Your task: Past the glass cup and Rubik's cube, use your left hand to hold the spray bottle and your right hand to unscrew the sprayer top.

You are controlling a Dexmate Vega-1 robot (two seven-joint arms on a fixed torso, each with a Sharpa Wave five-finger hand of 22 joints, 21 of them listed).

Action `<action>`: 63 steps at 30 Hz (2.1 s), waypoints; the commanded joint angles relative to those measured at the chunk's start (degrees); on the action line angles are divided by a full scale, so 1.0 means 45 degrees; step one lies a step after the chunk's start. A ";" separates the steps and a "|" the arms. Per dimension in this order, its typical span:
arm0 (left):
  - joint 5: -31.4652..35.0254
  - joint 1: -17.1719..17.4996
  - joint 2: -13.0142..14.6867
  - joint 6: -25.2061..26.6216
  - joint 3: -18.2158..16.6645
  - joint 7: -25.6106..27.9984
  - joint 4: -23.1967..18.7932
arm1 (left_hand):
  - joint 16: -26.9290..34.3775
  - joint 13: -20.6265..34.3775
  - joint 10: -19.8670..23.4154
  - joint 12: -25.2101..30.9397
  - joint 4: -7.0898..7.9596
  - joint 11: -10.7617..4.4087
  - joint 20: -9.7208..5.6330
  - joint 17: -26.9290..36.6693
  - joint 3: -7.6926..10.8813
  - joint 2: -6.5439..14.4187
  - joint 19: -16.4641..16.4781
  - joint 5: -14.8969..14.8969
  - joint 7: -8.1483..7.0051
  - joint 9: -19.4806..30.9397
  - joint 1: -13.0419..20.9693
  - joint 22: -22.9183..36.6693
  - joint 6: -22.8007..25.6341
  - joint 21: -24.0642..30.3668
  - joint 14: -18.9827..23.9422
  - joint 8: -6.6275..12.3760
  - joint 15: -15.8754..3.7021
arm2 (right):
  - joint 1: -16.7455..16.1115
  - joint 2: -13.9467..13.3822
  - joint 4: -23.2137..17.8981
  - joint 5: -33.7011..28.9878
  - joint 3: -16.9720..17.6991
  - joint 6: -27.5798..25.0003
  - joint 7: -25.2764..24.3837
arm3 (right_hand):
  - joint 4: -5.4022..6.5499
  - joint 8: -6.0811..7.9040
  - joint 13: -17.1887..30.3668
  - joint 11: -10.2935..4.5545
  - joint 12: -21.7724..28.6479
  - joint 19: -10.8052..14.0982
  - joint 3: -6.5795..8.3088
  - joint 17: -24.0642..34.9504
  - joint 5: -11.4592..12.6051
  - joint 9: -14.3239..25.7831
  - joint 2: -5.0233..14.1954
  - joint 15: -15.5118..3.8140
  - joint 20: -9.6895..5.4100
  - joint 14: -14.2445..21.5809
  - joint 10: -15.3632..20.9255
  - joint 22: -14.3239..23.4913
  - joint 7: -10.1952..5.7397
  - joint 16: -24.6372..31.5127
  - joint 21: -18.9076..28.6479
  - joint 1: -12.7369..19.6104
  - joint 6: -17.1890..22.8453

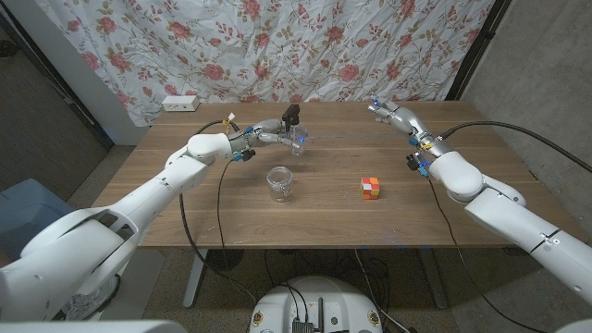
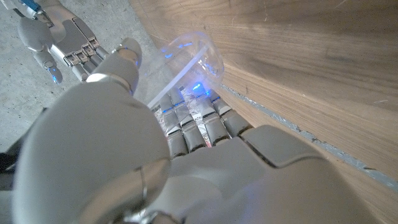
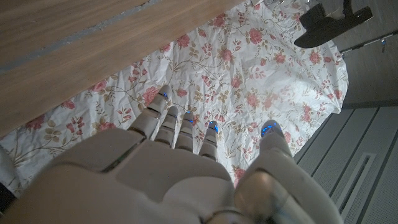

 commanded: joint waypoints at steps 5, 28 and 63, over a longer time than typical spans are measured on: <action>0.0560 0.0049 0.0476 0.0617 0.0061 0.0611 -0.0952 | 0.0200 0.0120 0.0292 0.0141 -0.0004 -0.0052 -0.1014 0.0084 -0.0139 0.0660 0.0165 0.0114 0.0163 0.0046 0.0147 0.0046 0.0213 0.0011 0.0189 0.0201 -0.2024 | 0.0709 -0.1037 -0.1656 -0.1668 -0.0154 -0.2361 0.0786 | 0.0082 0.0139 0.0038 0.0076 -0.0022 -0.0147 0.0114 -0.0017 -0.0111 0.0082 -0.0223 0.0323 0.0394 -0.0171 -0.0194 0.0046 0.0161 -0.0028 -0.0020 0.0440 0.0367; 0.1755 0.0628 0.0665 0.1451 0.0153 0.2653 -0.2657 | 0.0402 0.0304 0.0402 0.0138 -0.0034 0.0213 -0.0985 0.0226 -0.0369 0.0793 0.0269 0.0131 0.0231 -0.0005 0.0255 0.0053 0.0414 0.0013 0.0287 0.0405 -0.2040 | 0.1344 -0.2167 -0.4102 -0.1578 -0.0041 -0.6215 0.2048 | 0.0401 0.0267 0.0058 0.0709 0.0028 -0.0602 -0.0192 -0.0032 -0.0057 0.0232 -0.0924 0.1322 0.1528 -0.0378 -0.0721 0.0042 0.1497 0.0111 -0.0057 0.0195 0.1131; 0.2709 0.2010 0.1180 0.3578 -0.0110 0.5245 -0.5587 | 0.0482 0.0490 0.0555 0.0128 0.0008 0.0191 -0.0965 0.0209 -0.0608 0.0930 0.0365 0.0168 0.0225 -0.0072 0.0250 0.0060 0.0539 0.0018 0.0371 0.0580 -0.2041 | 0.4460 -0.1822 -0.6041 -0.1145 -0.2620 -1.0094 0.3695 | 0.0516 0.0367 0.0064 0.2601 0.0072 -0.1319 -0.0146 0.0006 0.0665 0.0455 -0.1498 0.2273 0.1913 -0.0508 -0.0914 0.0047 0.3567 0.0161 -0.0114 0.0277 0.1943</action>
